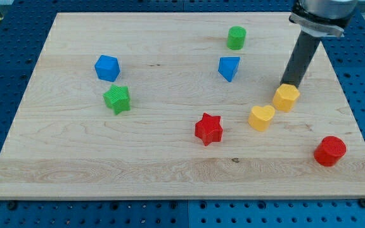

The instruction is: Move the yellow hexagon towards the red circle

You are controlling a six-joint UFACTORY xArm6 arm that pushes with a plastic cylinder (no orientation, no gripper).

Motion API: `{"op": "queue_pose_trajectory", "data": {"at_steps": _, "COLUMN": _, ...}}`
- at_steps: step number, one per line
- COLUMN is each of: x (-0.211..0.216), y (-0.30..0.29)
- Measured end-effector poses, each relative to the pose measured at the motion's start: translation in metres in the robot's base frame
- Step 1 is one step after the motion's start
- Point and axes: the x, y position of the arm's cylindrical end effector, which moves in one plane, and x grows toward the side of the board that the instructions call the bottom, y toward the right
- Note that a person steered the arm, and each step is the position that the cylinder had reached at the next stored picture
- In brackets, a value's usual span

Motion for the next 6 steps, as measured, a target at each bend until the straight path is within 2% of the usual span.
{"op": "queue_pose_trajectory", "data": {"at_steps": 2, "x": -0.008, "y": -0.053}}
{"op": "queue_pose_trajectory", "data": {"at_steps": 3, "x": 0.015, "y": -0.056}}
{"op": "queue_pose_trajectory", "data": {"at_steps": 6, "x": 0.027, "y": -0.033}}
